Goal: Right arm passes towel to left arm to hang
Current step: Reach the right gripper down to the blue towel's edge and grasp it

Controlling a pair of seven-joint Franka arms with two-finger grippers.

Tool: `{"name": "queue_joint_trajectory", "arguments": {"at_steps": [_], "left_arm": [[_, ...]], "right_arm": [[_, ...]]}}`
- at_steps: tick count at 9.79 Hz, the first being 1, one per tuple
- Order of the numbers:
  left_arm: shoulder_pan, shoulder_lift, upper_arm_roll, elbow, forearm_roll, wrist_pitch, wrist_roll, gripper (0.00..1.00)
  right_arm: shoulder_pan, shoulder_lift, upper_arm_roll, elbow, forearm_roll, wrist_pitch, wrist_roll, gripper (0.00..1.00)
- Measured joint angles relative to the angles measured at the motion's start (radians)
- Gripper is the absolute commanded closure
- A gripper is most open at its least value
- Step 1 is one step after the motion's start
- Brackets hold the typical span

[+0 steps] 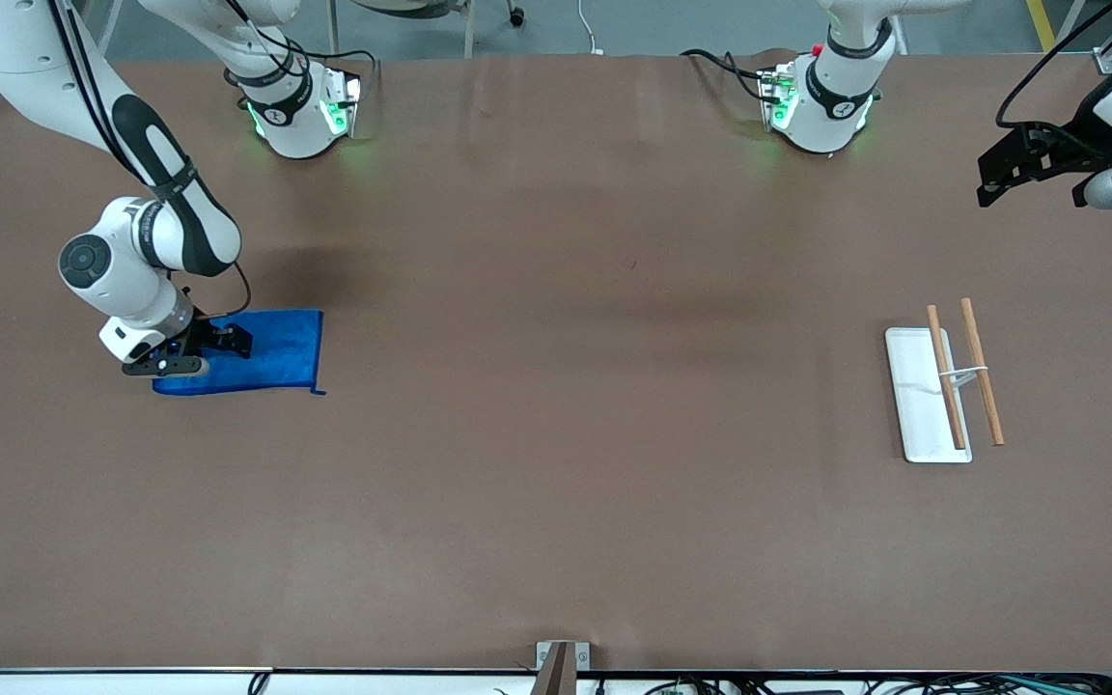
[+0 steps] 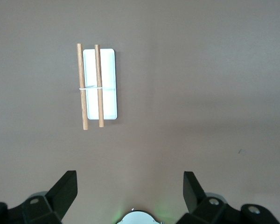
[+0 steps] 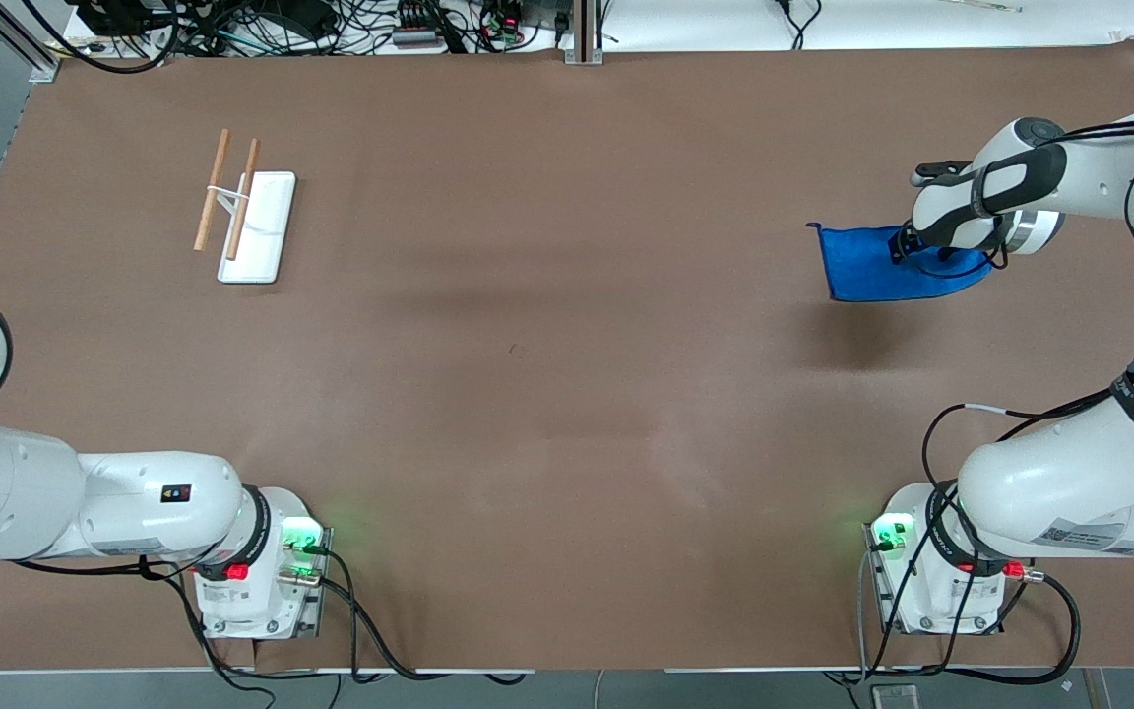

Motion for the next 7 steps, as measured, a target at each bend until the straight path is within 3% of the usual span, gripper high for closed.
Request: {"name": "queue_joint_trajectory", "arguments": {"at_steps": [2, 3, 5, 7], "left_arm": [[0.000, 0.004, 0.001, 0.000, 0.000, 0.000, 0.000, 0.00], [0.000, 0.007, 0.001, 0.000, 0.000, 0.000, 0.000, 0.00], [0.000, 0.009, 0.000, 0.000, 0.000, 0.000, 0.000, 0.00], [-0.001, 0.010, 0.000, 0.000, 0.000, 0.000, 0.000, 0.00]], "right_arm": [[0.000, -0.006, 0.000, 0.000, 0.000, -0.005, 0.000, 0.87], [0.000, -0.010, 0.000, 0.000, 0.000, -0.006, 0.000, 1.00], [0.000, -0.016, 0.000, 0.002, 0.001, -0.015, 0.004, 1.00], [0.002, -0.026, 0.004, 0.052, 0.002, -0.152, 0.021, 1.00]]}}
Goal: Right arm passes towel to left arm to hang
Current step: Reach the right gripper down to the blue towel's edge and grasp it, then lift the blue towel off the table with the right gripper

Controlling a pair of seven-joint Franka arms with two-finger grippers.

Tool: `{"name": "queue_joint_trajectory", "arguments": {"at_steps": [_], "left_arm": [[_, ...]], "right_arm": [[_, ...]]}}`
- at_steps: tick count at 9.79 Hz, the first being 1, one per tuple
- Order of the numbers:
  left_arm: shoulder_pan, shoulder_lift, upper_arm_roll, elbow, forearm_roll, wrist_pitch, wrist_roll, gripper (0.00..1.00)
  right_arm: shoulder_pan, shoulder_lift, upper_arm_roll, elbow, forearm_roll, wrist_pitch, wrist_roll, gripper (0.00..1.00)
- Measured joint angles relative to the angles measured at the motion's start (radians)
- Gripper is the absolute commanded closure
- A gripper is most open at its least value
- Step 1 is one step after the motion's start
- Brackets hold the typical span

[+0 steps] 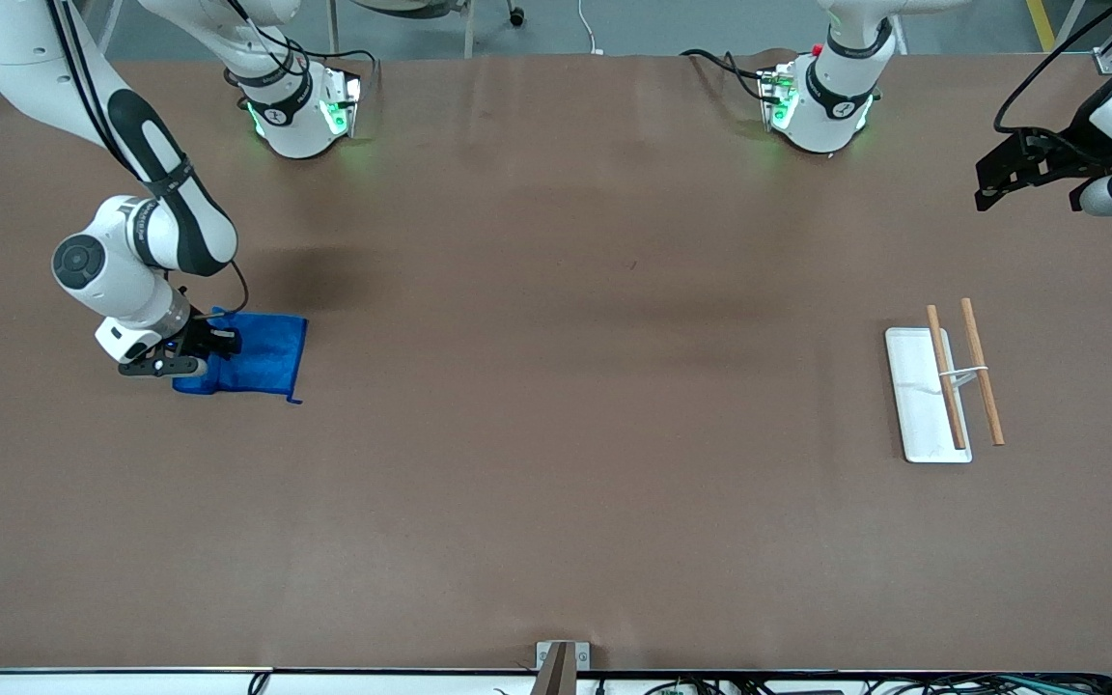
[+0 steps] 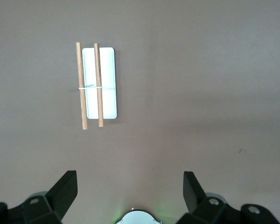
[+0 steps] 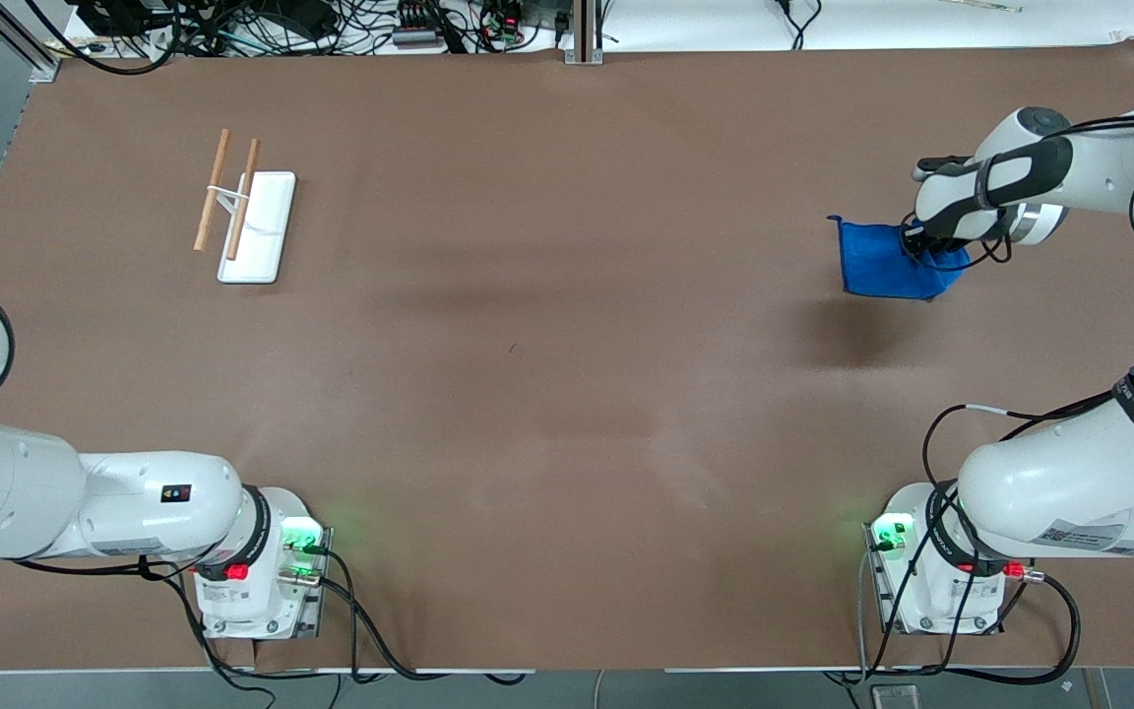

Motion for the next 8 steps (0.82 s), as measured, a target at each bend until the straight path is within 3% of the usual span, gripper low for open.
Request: {"name": "queue_joint_trajectory", "arguments": {"at_steps": [5, 8], "left_arm": [[-0.003, 0.008, -0.003, 0.006, 0.000, 0.000, -0.001, 0.00], [-0.002, 0.019, -0.003, 0.021, 0.000, 0.000, -0.001, 0.00]], "right_arm": [[0.039, -0.092, 0.035, 0.331, 0.003, -0.532, 0.099, 1.00], [0.062, -0.109, 0.206, 0.462, 0.011, -0.587, 0.293, 1.00]]}}
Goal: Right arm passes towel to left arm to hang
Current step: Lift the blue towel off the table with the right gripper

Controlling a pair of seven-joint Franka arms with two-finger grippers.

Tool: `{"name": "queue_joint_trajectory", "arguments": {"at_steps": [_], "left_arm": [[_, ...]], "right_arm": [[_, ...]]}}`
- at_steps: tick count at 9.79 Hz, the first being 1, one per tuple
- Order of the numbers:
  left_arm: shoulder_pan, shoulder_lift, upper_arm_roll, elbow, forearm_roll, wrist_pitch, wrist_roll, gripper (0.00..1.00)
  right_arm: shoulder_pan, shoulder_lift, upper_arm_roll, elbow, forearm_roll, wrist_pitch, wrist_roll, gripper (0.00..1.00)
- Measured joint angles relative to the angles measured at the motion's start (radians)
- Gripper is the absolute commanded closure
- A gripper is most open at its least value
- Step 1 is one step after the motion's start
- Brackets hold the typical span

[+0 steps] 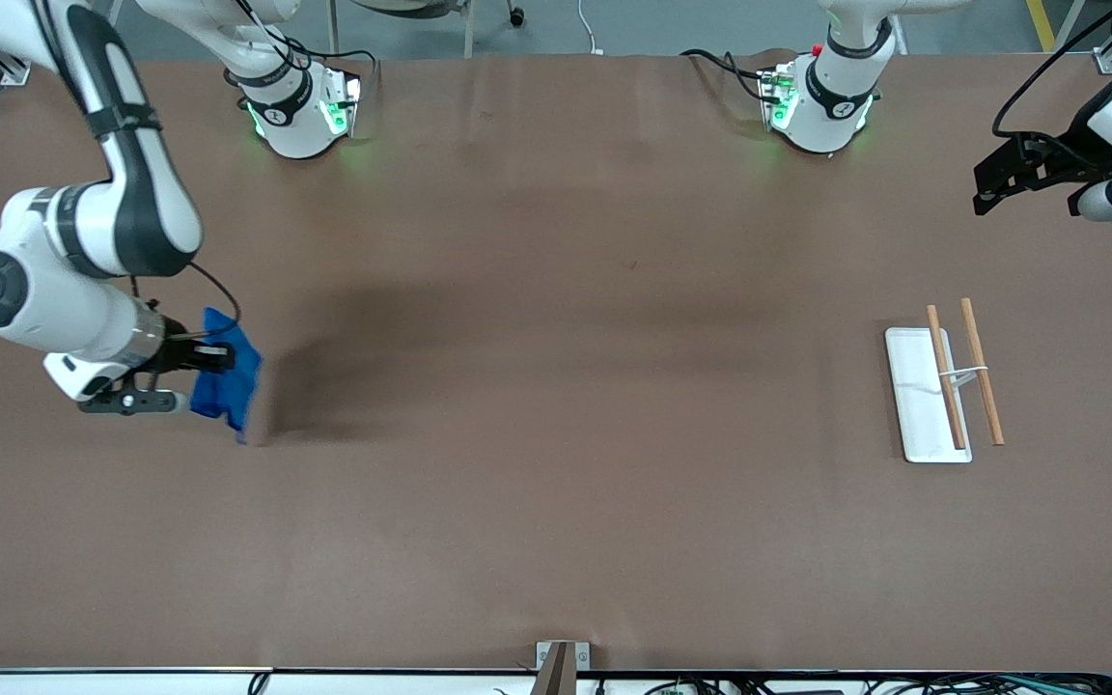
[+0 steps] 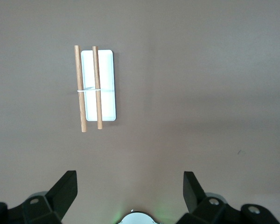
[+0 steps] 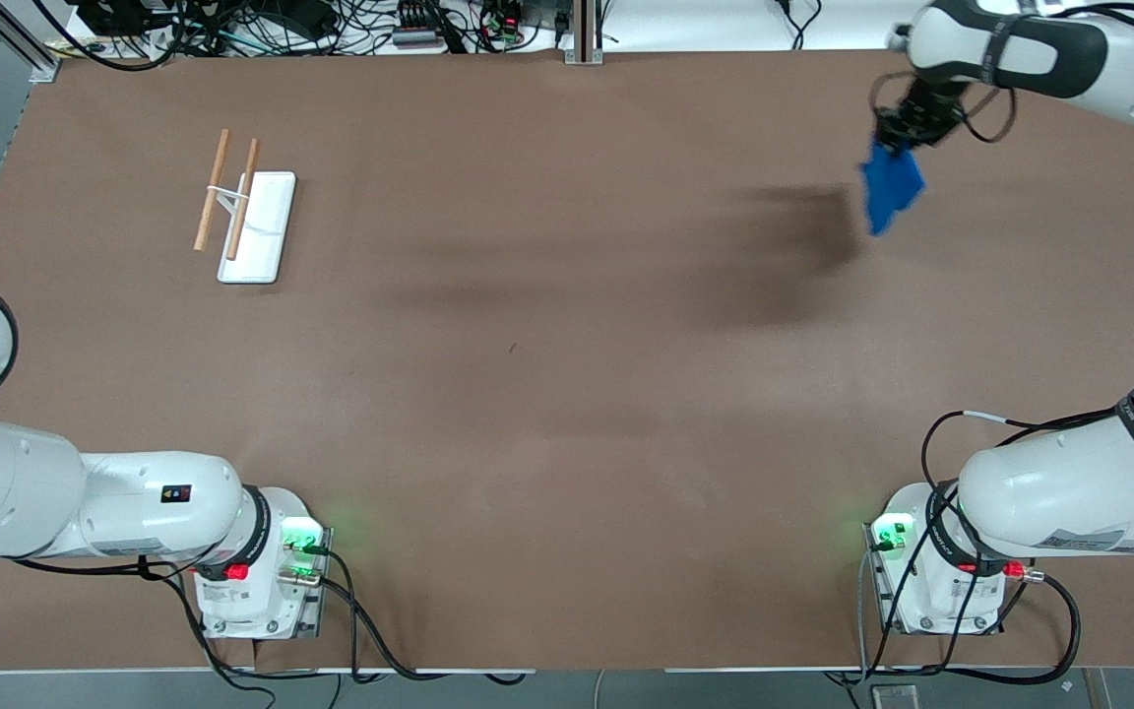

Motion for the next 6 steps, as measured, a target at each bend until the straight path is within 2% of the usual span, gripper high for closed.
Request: {"name": "queue_joint_trajectory", "arguments": {"at_steps": [2, 4, 6], "left_arm": [[-0.001, 0.003, -0.001, 0.000, 0.000, 0.000, 0.000, 0.00], [-0.001, 0.004, -0.001, 0.002, -0.010, -0.002, 0.002, 0.00], [-0.001, 0.004, -0.002, 0.003, -0.063, -0.017, 0.003, 0.00]], "right_arm": [[0.008, -0.002, 0.133, 0.077, 0.074, 0.002, 0.170, 1.00], [0.014, -0.004, 0.249, 0.152, 0.208, 0.001, 0.296, 1.00], [0.015, -0.006, 0.321, 0.186, 0.420, 0.021, 0.314, 1.00]]}}
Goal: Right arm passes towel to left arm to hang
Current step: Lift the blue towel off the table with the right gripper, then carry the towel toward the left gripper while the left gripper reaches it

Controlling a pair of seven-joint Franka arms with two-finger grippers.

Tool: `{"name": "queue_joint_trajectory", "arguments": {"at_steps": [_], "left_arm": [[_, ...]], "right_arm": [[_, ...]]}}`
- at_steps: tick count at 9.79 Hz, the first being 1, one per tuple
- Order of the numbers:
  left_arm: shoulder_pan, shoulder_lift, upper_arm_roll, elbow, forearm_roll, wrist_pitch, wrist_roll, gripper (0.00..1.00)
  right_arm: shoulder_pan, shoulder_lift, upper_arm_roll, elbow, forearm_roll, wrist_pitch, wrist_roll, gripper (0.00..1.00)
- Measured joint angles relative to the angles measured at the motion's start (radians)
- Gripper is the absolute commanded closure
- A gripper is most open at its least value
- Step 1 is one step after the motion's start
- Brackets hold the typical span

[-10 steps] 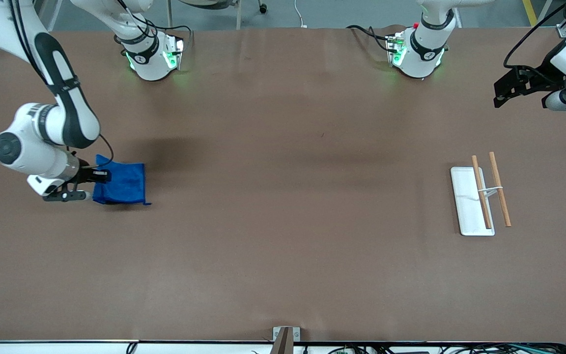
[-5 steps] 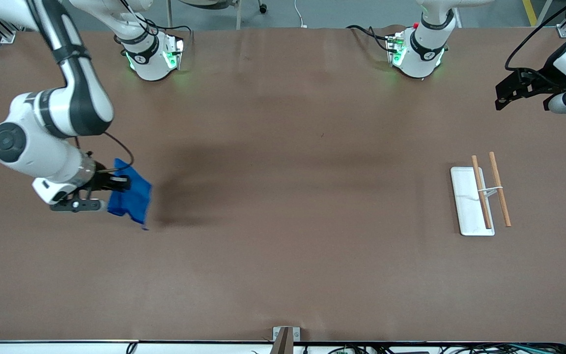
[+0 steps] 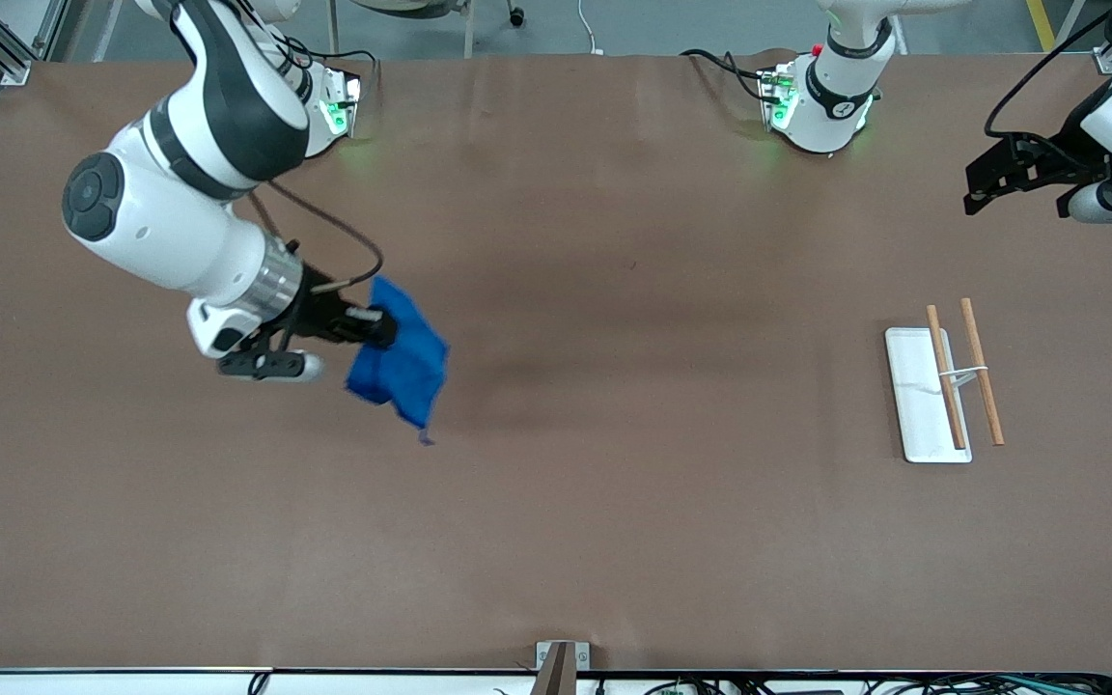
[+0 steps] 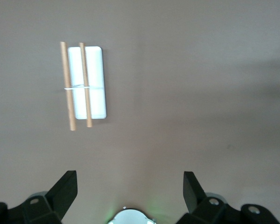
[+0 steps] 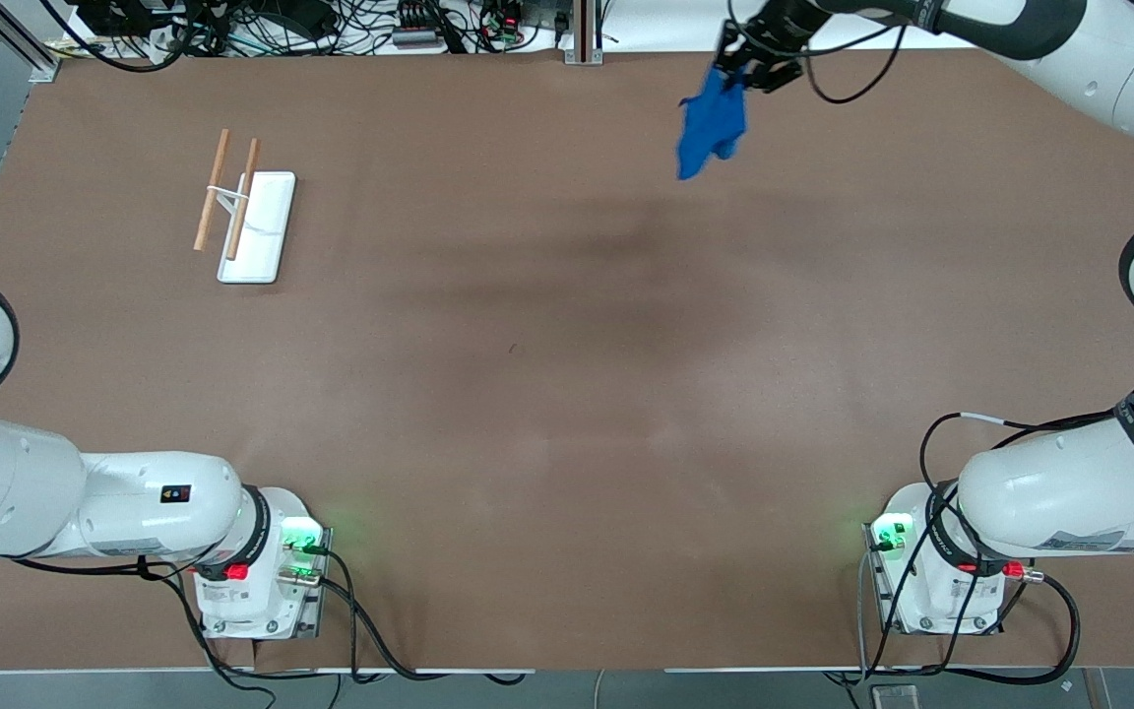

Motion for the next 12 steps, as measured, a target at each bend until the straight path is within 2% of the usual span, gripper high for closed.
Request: {"name": "queue_joint_trajectory", "arguments": {"at_steps": [1, 3, 5, 8, 10, 12], "left_arm": [[0.001, 0.007, 0.000, -0.002, -0.071, -0.004, 0.000, 0.00], [0.002, 0.083, 0.001, -0.016, -0.316, 0.033, 0.000, 0.00], [0.002, 0.210, 0.001, -0.026, -0.549, 0.135, 0.000, 0.00], [0.018, 0.402, 0.002, -0.031, -0.982, 0.177, 0.098, 0.00], [0.028, 0.506, 0.001, -0.035, -1.177, 0.163, 0.193, 0.00], [0.021, 0.570, -0.026, -0.052, -1.348, 0.123, 0.231, 0.00]], "right_arm": [[0.000, 0.001, 0.031, 0.002, 0.087, 0.026, 0.000, 1.00], [0.004, 0.004, 0.112, 0.002, 0.260, 0.095, 0.002, 1.00], [0.007, 0.004, 0.183, 0.002, 0.471, 0.202, 0.006, 1.00], [0.009, 0.006, 0.232, 0.002, 0.687, 0.251, 0.008, 1.00], [0.010, 0.009, 0.254, 0.003, 0.772, 0.328, 0.005, 1.00], [0.014, 0.023, 0.281, 0.004, 0.791, 0.390, 0.005, 1.00]]}}
